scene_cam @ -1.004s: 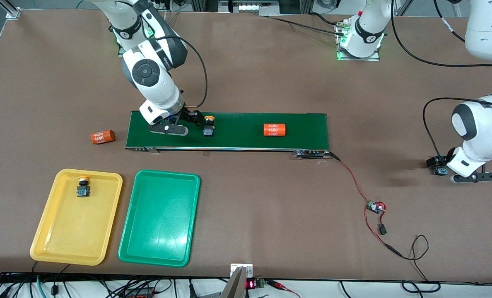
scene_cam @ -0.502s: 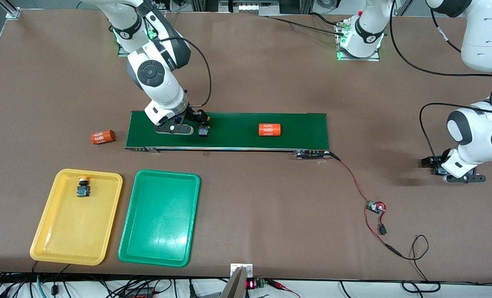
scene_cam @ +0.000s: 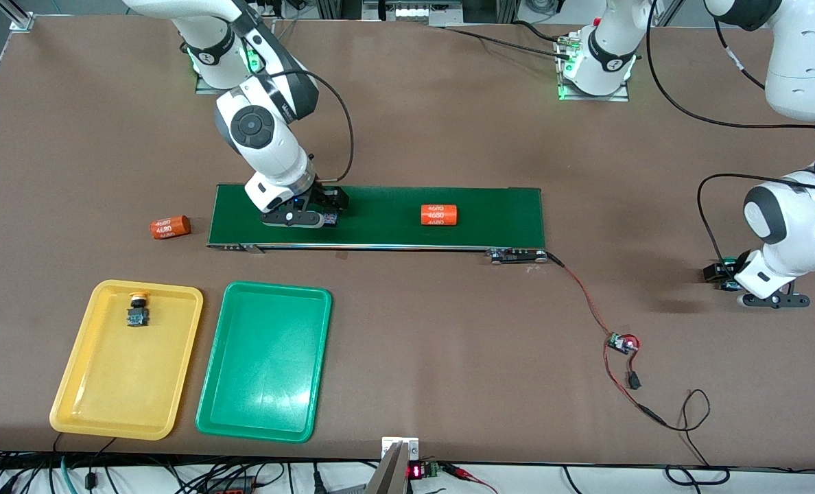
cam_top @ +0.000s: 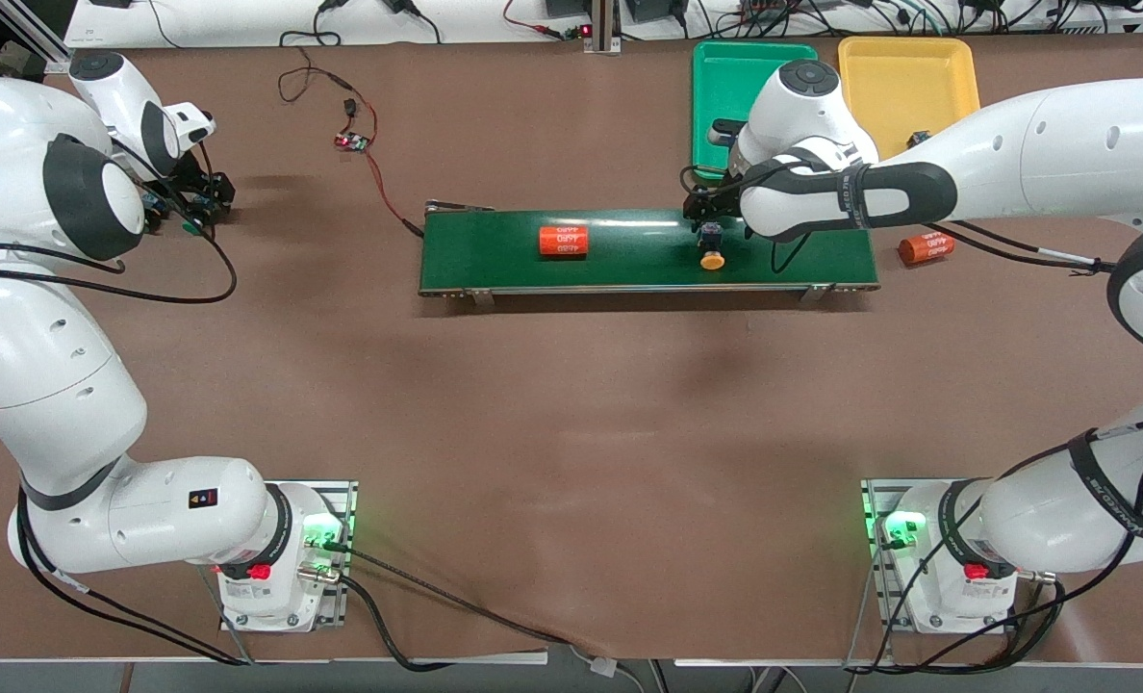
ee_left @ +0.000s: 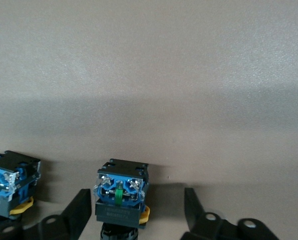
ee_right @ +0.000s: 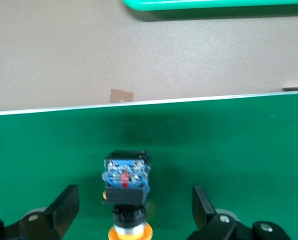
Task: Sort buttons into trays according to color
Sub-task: 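Carry the button to the yellow tray while the left gripper grasps a button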
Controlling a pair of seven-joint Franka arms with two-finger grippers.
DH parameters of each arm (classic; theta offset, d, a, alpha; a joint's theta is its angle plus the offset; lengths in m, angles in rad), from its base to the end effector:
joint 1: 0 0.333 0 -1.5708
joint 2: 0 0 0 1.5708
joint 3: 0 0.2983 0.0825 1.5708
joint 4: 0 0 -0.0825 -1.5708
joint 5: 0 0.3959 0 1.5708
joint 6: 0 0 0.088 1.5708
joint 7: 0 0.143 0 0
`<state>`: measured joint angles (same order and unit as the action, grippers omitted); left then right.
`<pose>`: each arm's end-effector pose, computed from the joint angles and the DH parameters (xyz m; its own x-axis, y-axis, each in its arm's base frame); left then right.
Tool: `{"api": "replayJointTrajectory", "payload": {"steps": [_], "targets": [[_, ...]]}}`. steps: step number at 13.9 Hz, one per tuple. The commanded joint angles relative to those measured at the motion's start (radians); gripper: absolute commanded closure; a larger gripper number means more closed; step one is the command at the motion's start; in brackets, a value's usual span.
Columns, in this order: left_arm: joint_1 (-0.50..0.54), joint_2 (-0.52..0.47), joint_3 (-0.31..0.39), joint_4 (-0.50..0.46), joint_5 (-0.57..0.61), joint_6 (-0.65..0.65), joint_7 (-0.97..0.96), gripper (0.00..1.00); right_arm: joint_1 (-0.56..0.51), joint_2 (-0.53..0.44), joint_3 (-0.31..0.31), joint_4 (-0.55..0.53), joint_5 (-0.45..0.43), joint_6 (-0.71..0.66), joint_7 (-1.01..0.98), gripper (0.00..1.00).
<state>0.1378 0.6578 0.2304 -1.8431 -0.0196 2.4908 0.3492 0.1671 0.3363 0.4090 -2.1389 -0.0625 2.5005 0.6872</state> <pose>0.5976 0.2307 0.1170 0.9992 -0.0101 -0.0392 -0.0148 -0.9925 -0.1217 0.4851 0.3203 0.2025 0.9963 -0.0851 -0.0145 -0.0862 -0.9906 -0.1064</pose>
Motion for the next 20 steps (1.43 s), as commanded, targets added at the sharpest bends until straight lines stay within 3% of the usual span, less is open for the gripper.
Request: {"api": "replayJointTrajectory", "payload": {"steps": [1, 2, 4, 8, 11, 15, 19, 20], "targets": [[0.002, 0.013, 0.003, 0.025, -0.008, -0.010, 0.051, 0.47, -0.006, 0.021, -0.002, 0.005, -0.014, 0.024, -0.006, 0.00], [0.002, 0.011, 0.003, 0.025, -0.008, -0.012, 0.069, 0.62, -0.006, 0.026, -0.012, 0.007, -0.014, 0.024, -0.008, 0.00], [0.002, 0.000, 0.001, 0.025, -0.003, -0.012, 0.105, 0.75, -0.006, 0.036, -0.024, 0.008, -0.036, 0.024, -0.026, 0.16], [-0.009, -0.058, -0.010, 0.028, -0.006, -0.074, 0.172, 0.77, -0.014, 0.036, -0.041, 0.008, -0.040, 0.020, -0.080, 0.62], [-0.040, -0.075, -0.029, 0.119, -0.017, -0.254, 0.188, 0.76, -0.015, 0.036, -0.047, 0.016, -0.040, 0.018, -0.087, 0.81], [-0.041, -0.079, -0.098, 0.281, -0.023, -0.566, 0.180, 0.78, -0.050, 0.021, -0.094, 0.075, -0.040, -0.046, -0.185, 0.88], [-0.044, -0.102, -0.227, 0.317, -0.025, -0.694, -0.002, 0.80, -0.156, 0.009, -0.154, 0.178, -0.031, -0.167, -0.446, 0.88], [-0.044, -0.115, -0.288, 0.317, -0.023, -0.714, -0.094, 0.80, -0.191, 0.012, -0.154, 0.192, -0.027, -0.167, -0.503, 0.88]]}}
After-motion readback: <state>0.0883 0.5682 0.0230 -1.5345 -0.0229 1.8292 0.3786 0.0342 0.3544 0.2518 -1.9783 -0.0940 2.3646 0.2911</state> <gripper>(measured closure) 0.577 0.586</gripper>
